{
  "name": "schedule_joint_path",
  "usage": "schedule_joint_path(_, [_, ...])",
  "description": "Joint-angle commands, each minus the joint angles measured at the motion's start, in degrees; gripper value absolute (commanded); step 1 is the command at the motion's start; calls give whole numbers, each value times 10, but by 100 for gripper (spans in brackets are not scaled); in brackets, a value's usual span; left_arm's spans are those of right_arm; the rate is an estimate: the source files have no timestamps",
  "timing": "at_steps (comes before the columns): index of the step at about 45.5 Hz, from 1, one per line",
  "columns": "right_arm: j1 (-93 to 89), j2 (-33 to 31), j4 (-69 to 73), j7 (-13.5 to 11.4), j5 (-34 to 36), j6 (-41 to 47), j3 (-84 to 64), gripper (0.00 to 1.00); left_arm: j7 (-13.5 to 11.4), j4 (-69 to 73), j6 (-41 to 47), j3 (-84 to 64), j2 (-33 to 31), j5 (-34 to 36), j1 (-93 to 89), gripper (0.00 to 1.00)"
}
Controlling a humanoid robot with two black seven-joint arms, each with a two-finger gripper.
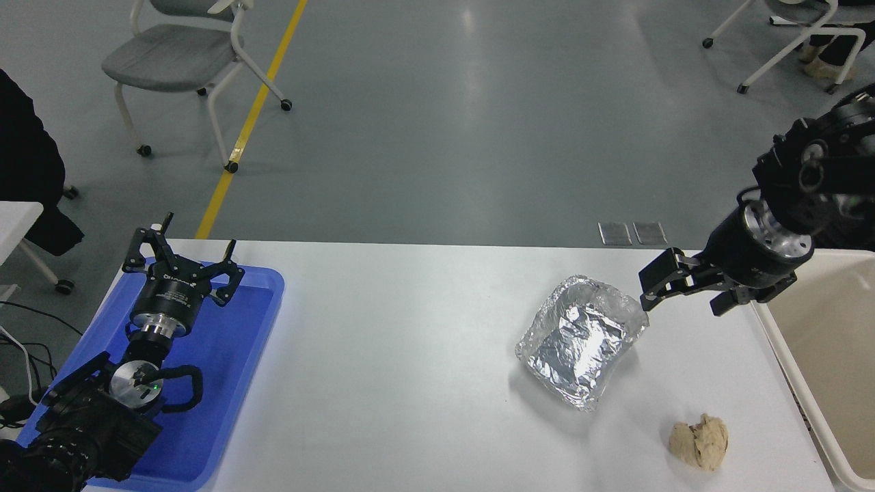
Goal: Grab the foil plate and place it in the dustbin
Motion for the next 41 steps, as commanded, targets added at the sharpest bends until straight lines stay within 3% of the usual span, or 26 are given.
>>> schedule_joint_path(1, [-141,16,-105,0,-28,-21,86,100,0,0,0,0,0,0,0,100])
schedule_joint_path(23, [-321,80,-229,-5,-38,-114,132,100,0,0,0,0,-1,0,-1,100])
schedule_joint_path(33, [-374,107,-271,-23,-42,-145,178,100,0,0,0,0,-1,0,-1,100])
schedule_joint_path(37, [-390,116,-280,-33,-42,-163,189,95,0,0,0,0,-1,0,-1,100])
schedule_joint_path(41, [-400,119,-282,-38,-42,-181,194,68,0,0,0,0,-1,0,-1,100])
